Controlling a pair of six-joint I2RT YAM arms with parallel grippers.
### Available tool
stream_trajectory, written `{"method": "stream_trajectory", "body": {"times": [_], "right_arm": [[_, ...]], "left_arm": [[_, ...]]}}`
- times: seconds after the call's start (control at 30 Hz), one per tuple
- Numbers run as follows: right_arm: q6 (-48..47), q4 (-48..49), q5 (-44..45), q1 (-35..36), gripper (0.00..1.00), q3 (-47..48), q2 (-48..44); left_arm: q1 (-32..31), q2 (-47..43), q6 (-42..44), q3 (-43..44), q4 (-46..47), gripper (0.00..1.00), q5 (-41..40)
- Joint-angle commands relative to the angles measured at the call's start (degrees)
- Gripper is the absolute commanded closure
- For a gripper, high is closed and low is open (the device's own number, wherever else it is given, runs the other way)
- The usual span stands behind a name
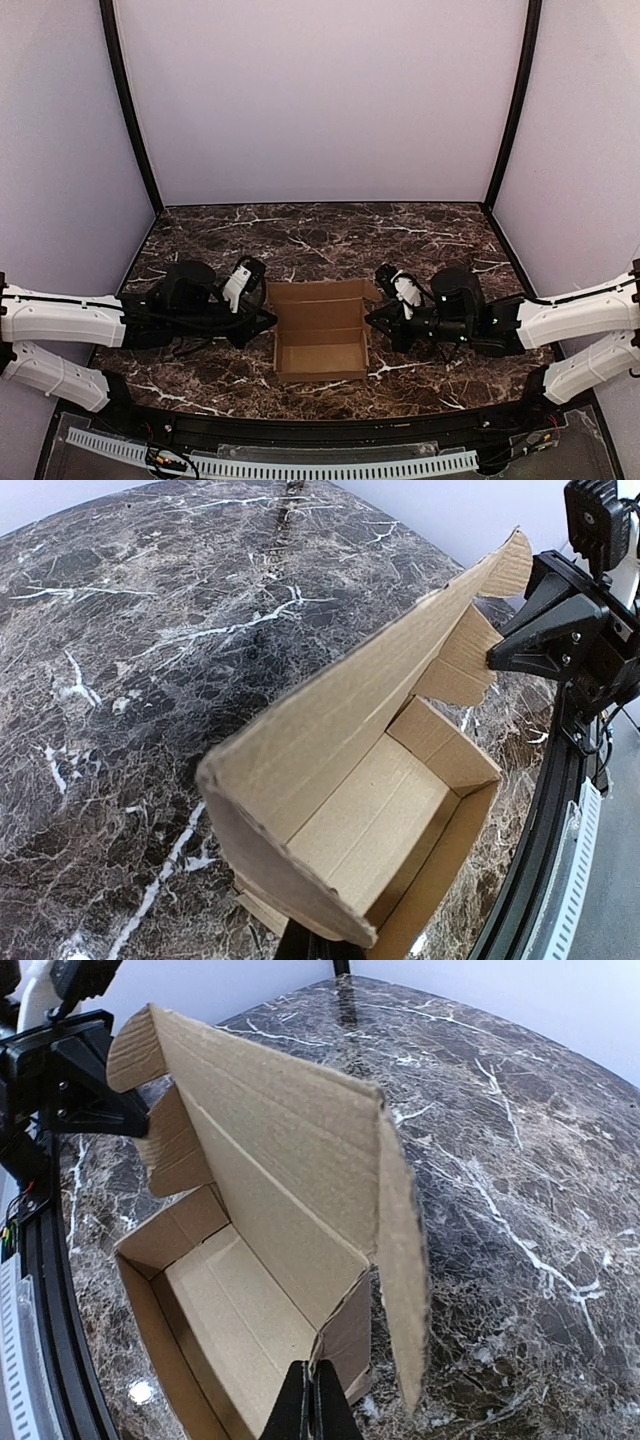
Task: Fold the paper box
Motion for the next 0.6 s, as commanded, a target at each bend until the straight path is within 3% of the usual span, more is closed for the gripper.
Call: {"method": "stream_trajectory", "body": {"times": [0.0,0.57], "right_arm": [[6.56,5.2,9.46,2.66,1.0,1.99,1.96],[12.66,8.01,21.22,9.26,1.0,-1.69,4.1]], "left_arm": [[-1.35,1.41,-1.73,1.09,2.6,1.0,0.7],[-7.48,6.49,-2.66,-1.38,5.12,1.0,-4.67]]}}
